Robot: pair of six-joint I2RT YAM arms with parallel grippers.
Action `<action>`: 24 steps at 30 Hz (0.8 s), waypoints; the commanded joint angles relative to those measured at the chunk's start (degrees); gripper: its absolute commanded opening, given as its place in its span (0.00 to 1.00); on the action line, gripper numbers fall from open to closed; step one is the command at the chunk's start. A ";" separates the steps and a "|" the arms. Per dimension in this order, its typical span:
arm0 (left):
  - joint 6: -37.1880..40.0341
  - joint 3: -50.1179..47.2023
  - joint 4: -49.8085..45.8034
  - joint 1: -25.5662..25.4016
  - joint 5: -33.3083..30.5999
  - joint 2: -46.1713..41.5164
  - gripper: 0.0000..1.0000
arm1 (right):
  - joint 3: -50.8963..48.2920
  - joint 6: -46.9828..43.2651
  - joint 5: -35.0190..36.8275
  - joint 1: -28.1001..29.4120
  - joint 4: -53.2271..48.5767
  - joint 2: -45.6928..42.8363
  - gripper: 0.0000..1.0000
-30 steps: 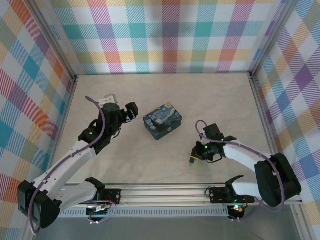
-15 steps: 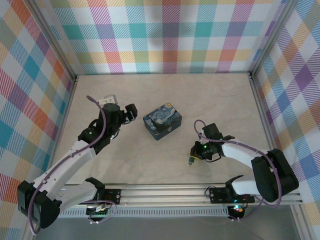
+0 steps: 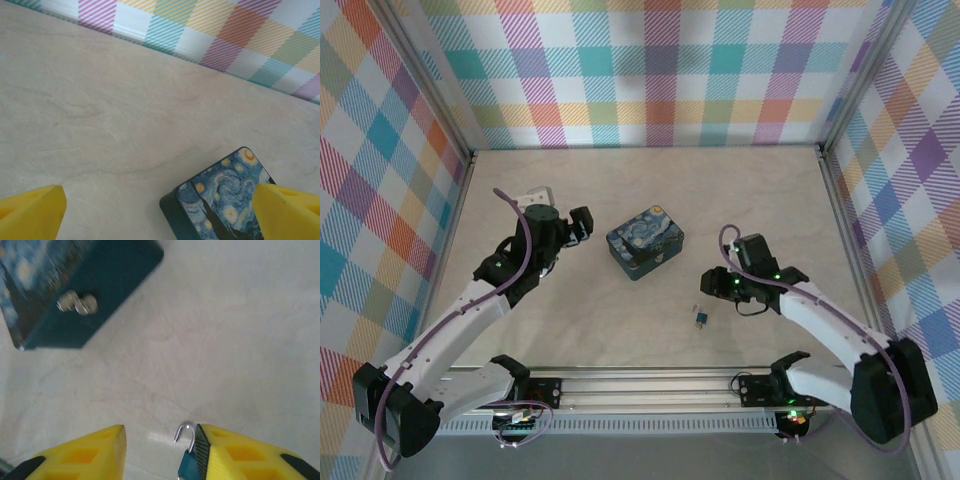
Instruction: Unlock a padlock with a key
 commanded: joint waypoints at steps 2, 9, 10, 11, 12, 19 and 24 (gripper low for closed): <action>3.43 2.55 3.18 0.54 -6.13 -1.42 0.97 | 4.22 -5.44 11.98 -0.08 -0.62 -4.33 0.50; 10.82 -0.28 9.80 1.39 -10.97 -3.54 1.00 | 6.54 -14.15 24.99 -0.90 3.26 -8.67 0.66; 11.85 -1.51 11.94 1.67 -12.30 -3.93 1.00 | 5.86 -15.54 26.91 -1.21 4.90 -9.27 0.70; 12.36 -2.96 13.86 2.07 -13.50 -4.30 1.00 | 4.89 -17.11 28.72 -1.51 7.26 -9.81 0.75; 12.22 -4.29 15.30 2.69 -14.72 -4.66 1.00 | 3.73 -18.88 30.35 -1.84 9.85 -10.30 0.80; 10.78 -12.58 22.77 10.33 -13.74 -2.63 1.00 | -6.24 -26.56 35.06 -7.36 26.73 -8.91 1.00; 7.04 -14.25 21.29 13.80 -15.44 2.18 1.00 | -9.82 -26.82 31.04 -12.60 34.10 -1.61 1.00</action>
